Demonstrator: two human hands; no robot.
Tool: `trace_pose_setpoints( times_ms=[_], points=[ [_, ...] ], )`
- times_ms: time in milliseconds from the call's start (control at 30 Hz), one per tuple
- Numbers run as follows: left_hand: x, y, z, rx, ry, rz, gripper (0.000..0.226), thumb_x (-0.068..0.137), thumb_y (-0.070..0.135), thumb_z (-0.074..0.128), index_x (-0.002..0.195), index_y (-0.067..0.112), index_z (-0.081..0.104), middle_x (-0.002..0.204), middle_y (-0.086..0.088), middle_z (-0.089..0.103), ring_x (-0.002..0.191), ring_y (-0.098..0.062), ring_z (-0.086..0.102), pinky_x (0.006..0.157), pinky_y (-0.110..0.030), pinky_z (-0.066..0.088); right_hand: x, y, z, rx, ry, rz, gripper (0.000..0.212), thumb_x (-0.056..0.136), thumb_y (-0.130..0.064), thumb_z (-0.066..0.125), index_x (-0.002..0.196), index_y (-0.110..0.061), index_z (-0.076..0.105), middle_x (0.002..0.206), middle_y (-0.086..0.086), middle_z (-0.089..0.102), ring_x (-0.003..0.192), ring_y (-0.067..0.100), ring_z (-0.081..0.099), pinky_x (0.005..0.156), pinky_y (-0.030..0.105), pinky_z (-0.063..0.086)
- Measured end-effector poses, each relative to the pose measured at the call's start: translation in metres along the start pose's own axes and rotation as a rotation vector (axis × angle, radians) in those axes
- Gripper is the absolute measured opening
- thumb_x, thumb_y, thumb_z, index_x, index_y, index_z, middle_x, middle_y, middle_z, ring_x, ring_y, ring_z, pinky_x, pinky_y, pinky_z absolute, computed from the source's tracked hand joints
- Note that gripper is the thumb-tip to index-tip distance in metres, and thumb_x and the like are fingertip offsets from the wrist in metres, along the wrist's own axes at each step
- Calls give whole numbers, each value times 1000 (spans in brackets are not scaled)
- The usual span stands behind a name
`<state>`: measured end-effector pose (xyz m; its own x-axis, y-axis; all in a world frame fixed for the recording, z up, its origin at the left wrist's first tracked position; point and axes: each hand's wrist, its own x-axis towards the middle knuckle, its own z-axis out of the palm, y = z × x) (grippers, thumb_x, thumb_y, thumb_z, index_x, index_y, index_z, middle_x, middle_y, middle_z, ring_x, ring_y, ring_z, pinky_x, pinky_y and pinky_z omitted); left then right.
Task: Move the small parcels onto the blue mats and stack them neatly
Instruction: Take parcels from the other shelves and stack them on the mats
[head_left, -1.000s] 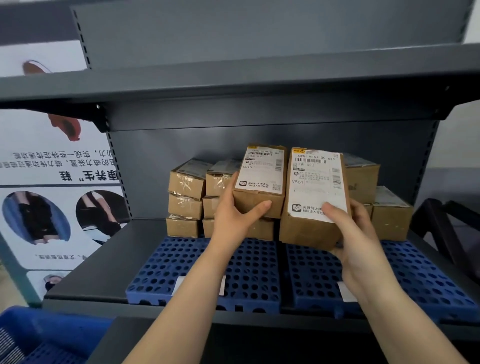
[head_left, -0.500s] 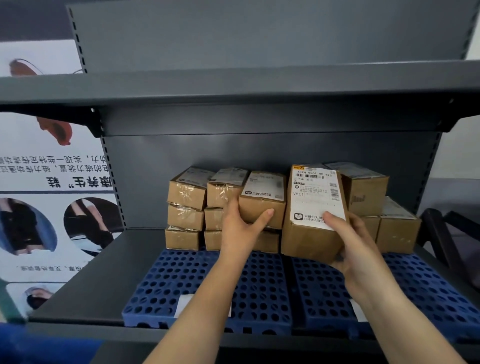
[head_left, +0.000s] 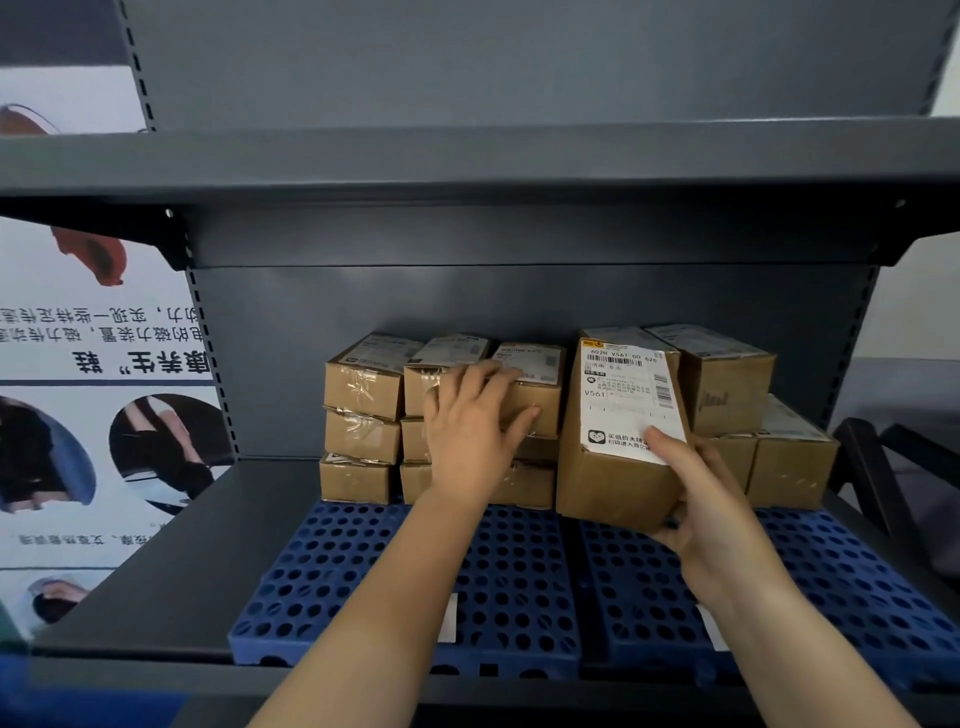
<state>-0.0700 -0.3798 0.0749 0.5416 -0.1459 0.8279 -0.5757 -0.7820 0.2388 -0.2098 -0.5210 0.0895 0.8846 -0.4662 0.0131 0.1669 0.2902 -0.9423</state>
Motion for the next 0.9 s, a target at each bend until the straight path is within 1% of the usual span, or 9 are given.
trace_pose_setpoints(
  times_ms=[100,200,333,467,600,667,767,800,900],
  points=[
    [9,-2,4,73,-31,101,38,78,45,56,108,23,66,106,0,66,99,-27,60,82,-43,46,0,1,-4,4,5,4,39,83,-32,65,119,-25,52,106,-3,67,100,15,62,80,38,52],
    [15,2,9,137,-71,103,37,73,39,73,105,22,68,102,-1,67,94,-28,61,81,-42,46,0,1,-8,-3,4,10,34,82,-33,65,114,-27,54,108,-3,67,102,17,62,85,42,52],
    [24,7,11,199,-123,77,40,81,38,66,116,20,63,114,-5,64,105,-31,55,90,-44,38,-1,0,-12,17,0,17,33,81,-33,65,113,-26,56,107,-2,68,104,19,62,81,42,52],
    [33,9,14,242,-226,32,45,91,40,50,133,24,46,134,-3,49,123,-28,39,101,-41,25,-2,-1,-16,27,14,15,36,79,-33,65,113,-24,56,108,-1,68,103,17,62,80,41,52],
    [37,9,14,274,-283,25,48,91,43,48,135,22,43,138,-4,45,126,-29,36,102,-41,24,-2,-3,-18,30,17,11,39,74,-34,67,111,-24,56,108,-1,68,101,17,62,80,41,52],
    [36,10,11,243,-248,39,50,90,45,49,133,21,46,136,-5,47,124,-30,38,102,-41,26,-3,-4,-18,23,13,1,44,68,-35,67,110,-24,57,107,-1,68,101,16,62,81,42,52],
    [26,20,-4,-16,-149,34,53,88,53,44,130,21,52,130,-3,52,120,-26,44,96,-37,32,-5,-7,-22,31,20,-29,45,65,-36,66,108,-25,58,108,-1,69,103,17,62,87,46,51],
    [21,27,-12,-202,-165,-1,51,89,52,44,130,23,50,131,0,50,121,-21,43,96,-33,32,-5,-8,-23,39,28,-41,45,64,-36,66,107,-26,59,108,-1,69,103,16,62,88,46,51],
    [-1,47,-33,-742,-356,-120,40,90,43,53,129,35,46,131,15,46,122,-2,41,97,-19,32,-9,-9,-27,59,52,-77,43,64,-36,66,106,-27,59,110,-1,69,104,17,63,86,44,51]
  ],
)
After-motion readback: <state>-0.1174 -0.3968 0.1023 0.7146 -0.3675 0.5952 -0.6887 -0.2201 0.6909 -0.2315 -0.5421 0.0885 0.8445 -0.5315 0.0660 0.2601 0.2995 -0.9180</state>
